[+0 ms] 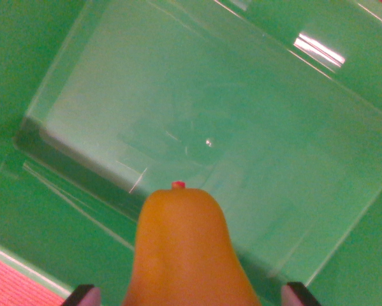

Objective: Pick fruit

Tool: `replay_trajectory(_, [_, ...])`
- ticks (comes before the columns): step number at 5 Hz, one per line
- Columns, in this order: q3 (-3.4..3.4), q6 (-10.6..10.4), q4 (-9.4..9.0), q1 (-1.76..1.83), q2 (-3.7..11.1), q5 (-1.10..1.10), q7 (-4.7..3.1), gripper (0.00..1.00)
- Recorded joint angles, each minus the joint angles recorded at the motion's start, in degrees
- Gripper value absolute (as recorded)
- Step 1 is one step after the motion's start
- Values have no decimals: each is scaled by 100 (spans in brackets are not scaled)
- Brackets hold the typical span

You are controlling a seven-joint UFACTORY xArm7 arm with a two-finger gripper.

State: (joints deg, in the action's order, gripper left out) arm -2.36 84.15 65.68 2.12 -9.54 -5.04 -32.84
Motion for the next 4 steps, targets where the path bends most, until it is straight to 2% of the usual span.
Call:
replay_trajectory(1, [0, 0, 0, 0, 0, 0, 0, 100])
replay_trajectory(2, [3, 193, 117, 2, -76, 6, -13, 100])
replay_trajectory(3, [3, 193, 117, 2, -76, 6, -13, 100])
replay_trajectory(4, [5, 358, 218, 4, -141, 11, -25, 100])
